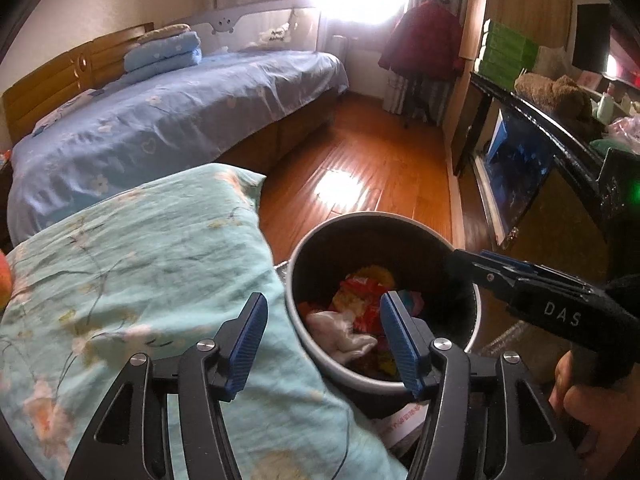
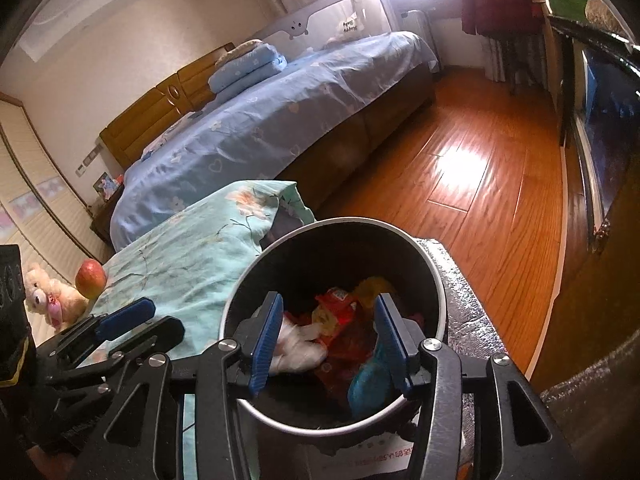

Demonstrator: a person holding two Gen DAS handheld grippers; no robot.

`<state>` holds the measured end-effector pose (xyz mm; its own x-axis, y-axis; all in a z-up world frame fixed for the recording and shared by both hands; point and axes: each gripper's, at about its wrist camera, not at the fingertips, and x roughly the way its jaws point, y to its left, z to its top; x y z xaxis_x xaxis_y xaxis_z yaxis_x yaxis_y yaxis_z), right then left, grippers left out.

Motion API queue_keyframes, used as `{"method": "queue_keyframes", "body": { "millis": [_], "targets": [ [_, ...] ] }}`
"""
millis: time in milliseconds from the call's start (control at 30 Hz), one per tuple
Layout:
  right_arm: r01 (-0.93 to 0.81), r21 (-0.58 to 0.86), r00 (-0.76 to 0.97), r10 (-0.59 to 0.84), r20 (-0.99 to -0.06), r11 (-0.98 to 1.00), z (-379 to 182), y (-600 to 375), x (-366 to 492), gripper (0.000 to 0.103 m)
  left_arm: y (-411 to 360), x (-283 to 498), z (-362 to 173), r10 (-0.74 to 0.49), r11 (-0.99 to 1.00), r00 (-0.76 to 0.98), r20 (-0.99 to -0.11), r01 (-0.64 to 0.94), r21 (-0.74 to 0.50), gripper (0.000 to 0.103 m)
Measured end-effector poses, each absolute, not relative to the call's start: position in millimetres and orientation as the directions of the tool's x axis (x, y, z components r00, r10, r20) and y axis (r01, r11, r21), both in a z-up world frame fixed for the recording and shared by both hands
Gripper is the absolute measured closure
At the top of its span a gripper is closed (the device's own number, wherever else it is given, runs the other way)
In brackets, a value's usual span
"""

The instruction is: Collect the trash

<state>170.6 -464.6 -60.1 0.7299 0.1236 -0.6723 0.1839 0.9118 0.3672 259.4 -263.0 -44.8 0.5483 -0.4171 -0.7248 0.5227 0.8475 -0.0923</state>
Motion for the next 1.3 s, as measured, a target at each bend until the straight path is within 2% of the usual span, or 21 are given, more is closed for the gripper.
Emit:
{"method": "queue_keyframes", "body": {
  "millis": [133,367,433,633,833,1000,1033,1067,1100,1133,1167,1200,1300],
  "targets": [
    [0.178,0.367,0.745,0.119,-0.657,0.913,-54,-455,163,0.042,-235,247,-43,-0.419,0.863,0.563,-0.713,0.491,-0.119,0.045],
    [0.130,0.370,0.757,0.148,-0.636,0.920,-49,-419,148,0.033,-185,217,-42,-0.383,0.901,0.611,-0.693,0.412,-0.135,0.045],
    [0.117,0.371,0.760,0.158,-0.630,0.921,-47,-410,146,0.027,-172,209,-41,-0.370,0.911,0.623,-0.689,0.389,-0.138,0.045],
    [0.070,0.356,0.778,0.172,-0.604,0.932,-42,-375,136,0.017,-139,180,-39,-0.320,0.938,0.662,-0.678,0.322,-0.129,0.045],
    [0.029,0.329,0.788,0.181,-0.589,0.944,-41,-343,132,0.015,-108,158,-32,-0.265,0.960,0.709,-0.653,0.254,-0.114,0.045],
    [-0.008,0.281,0.826,0.165,-0.539,0.960,-22,-321,126,0.015,-84,136,-11,-0.208,0.977,0.780,-0.590,0.193,-0.090,0.044],
    [-0.019,0.260,0.843,0.155,-0.515,0.966,-13,-315,124,0.015,-79,130,-6,-0.197,0.980,0.798,-0.569,0.179,-0.088,0.042],
    [-0.027,0.245,0.856,0.149,-0.495,0.969,-6,-311,121,0.015,-74,123,1,-0.176,0.984,0.822,-0.542,0.157,-0.082,0.036],
    [-0.036,0.229,0.872,0.143,-0.469,0.973,1,-307,119,0.010,-69,116,7,-0.152,0.988,0.844,-0.514,0.131,-0.078,0.025],
    [-0.047,0.208,0.891,0.135,-0.434,0.977,8,-302,114,0.000,-65,110,11,-0.124,0.992,0.866,-0.485,0.101,-0.072,0.017],
    [-0.057,0.189,0.909,0.129,-0.396,0.980,14,-297,110,0.000,-62,103,14,-0.091,0.996,0.884,-0.458,0.069,-0.064,0.006],
    [-0.066,0.180,0.919,0.130,-0.373,0.982,17,-295,108,0.000,-59,96,15,-0.052,0.998,0.903,-0.427,0.034,-0.051,0.001],
    [-0.074,0.143,0.931,0.120,-0.346,0.987,18,-285,106,0.000,-59,81,12,0.016,1.000,0.920,-0.391,-0.019,-0.005,0.001]
  ]
}}
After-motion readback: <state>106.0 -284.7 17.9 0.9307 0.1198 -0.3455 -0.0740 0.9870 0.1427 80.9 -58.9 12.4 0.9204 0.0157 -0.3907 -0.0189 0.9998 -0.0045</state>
